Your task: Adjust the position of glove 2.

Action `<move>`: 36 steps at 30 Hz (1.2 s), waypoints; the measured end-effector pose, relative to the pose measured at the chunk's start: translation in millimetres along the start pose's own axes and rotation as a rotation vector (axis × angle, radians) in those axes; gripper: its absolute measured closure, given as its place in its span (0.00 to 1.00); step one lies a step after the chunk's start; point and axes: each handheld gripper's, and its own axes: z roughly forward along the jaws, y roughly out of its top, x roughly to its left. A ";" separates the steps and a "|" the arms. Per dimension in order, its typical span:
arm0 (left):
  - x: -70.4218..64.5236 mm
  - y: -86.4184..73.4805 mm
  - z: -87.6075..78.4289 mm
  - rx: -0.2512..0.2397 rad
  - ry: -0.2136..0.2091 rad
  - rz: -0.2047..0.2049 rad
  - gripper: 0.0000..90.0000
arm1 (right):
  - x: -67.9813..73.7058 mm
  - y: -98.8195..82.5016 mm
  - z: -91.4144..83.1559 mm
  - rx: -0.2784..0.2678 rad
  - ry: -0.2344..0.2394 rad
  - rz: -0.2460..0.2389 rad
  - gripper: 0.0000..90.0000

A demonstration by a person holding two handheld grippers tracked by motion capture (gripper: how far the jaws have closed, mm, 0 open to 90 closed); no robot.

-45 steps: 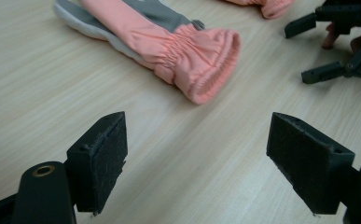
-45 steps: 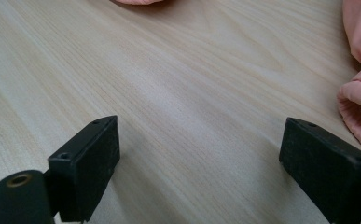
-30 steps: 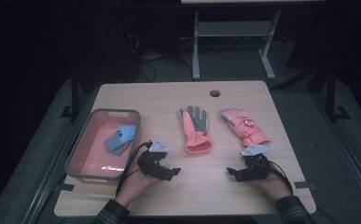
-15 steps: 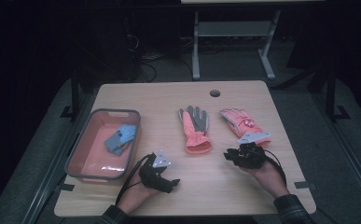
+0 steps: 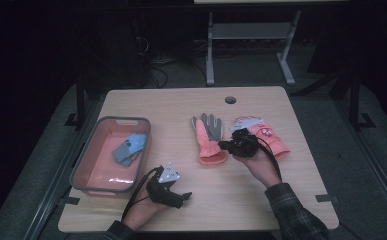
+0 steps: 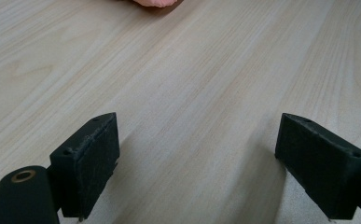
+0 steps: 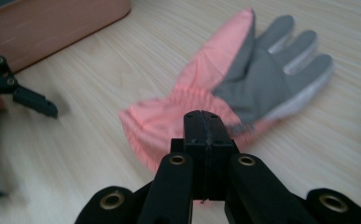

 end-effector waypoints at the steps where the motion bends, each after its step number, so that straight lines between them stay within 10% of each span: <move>1: 0.2 0.0 0.0 0.000 -0.002 0.001 0.14 | 1.4 4.7 6.6 0.002 0.011 -0.003 1.00; 13: 0.2 -0.2 0.0 0.000 -0.003 -0.002 0.14 | 8.3 7.3 37.8 0.079 0.048 -0.005 1.00; 36: 0.6 0.3 -0.1 0.002 -0.003 -0.002 0.14 | 4.4 -28.1 -2.6 0.098 0.091 -0.039 1.00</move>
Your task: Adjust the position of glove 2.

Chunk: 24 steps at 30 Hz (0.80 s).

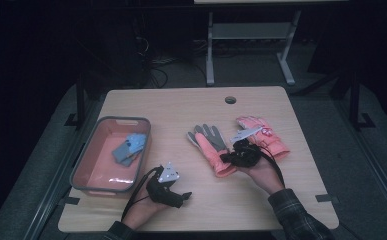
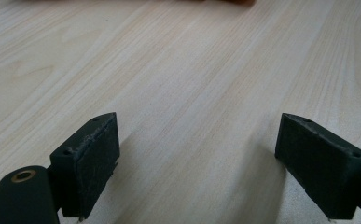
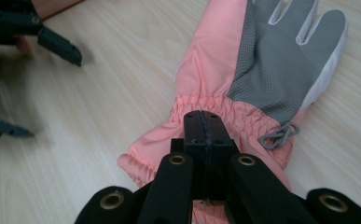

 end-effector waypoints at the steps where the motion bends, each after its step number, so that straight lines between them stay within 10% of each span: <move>1: 0.0 0.0 0.0 0.000 -0.001 -0.001 0.14 | 0.5 -2.5 -3.3 0.006 -0.002 -0.004 1.00; 14: 0.5 0.2 -0.1 0.001 0.001 0.006 0.14 | -4.9 -18.6 -30.3 -0.009 0.010 -0.026 1.00; 24: 0.8 0.2 -0.3 0.005 0.002 0.011 0.14 | -18.1 9.5 -1.4 0.014 -0.019 -0.020 1.00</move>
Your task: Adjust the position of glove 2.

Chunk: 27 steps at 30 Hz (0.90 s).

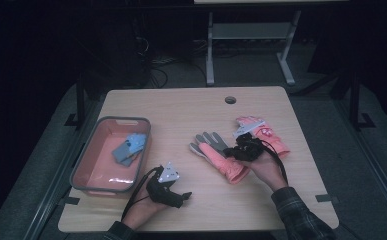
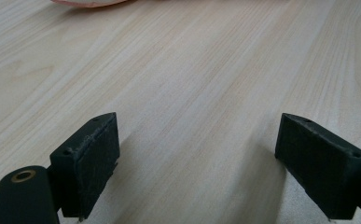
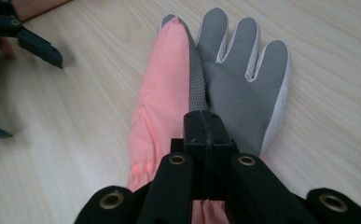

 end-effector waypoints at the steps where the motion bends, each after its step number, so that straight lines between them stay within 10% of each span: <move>1: 0.0 0.0 0.1 0.000 -0.001 0.000 0.14 | -0.5 0.3 3.0 0.003 -0.001 0.000 1.00; 10: 0.1 0.6 1.4 -0.007 -0.008 -0.007 0.14 | 0.3 -3.6 20.8 0.040 0.023 -0.022 1.00; 27: 1.1 1.1 1.6 -0.006 -0.002 0.001 0.14 | 44.5 -19.4 18.0 0.077 0.124 -0.117 1.00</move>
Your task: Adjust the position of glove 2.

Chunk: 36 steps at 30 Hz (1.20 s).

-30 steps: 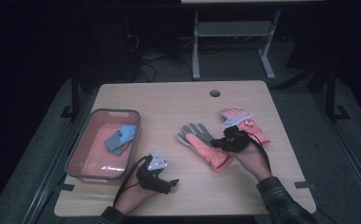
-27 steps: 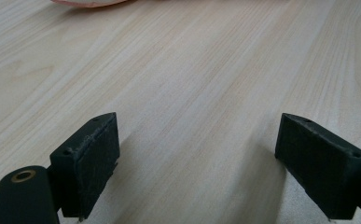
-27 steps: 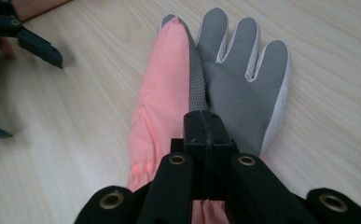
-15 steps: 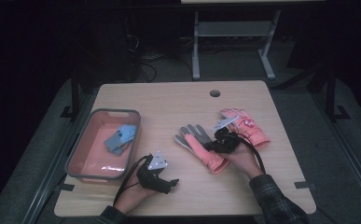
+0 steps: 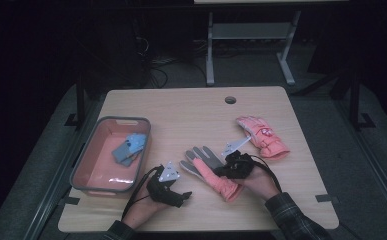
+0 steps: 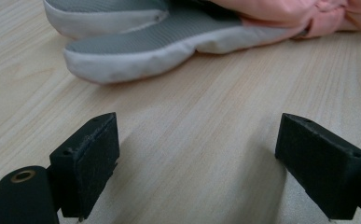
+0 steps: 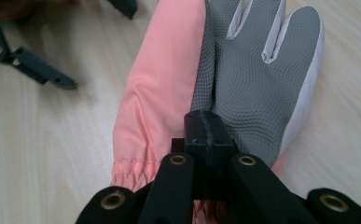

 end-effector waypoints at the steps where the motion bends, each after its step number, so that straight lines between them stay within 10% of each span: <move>1: 0.0 0.0 0.0 0.000 0.000 0.001 0.14 | 2.7 -0.7 0.3 0.000 0.006 0.001 1.00; 18: -0.2 0.0 0.3 -0.005 0.000 -0.004 0.14 | 20.9 -3.6 -19.2 -0.054 0.032 0.005 0.90; 36: 0.1 0.0 0.0 0.001 0.001 0.001 0.14 | -36.6 -2.1 -60.8 -0.134 -0.167 0.115 0.75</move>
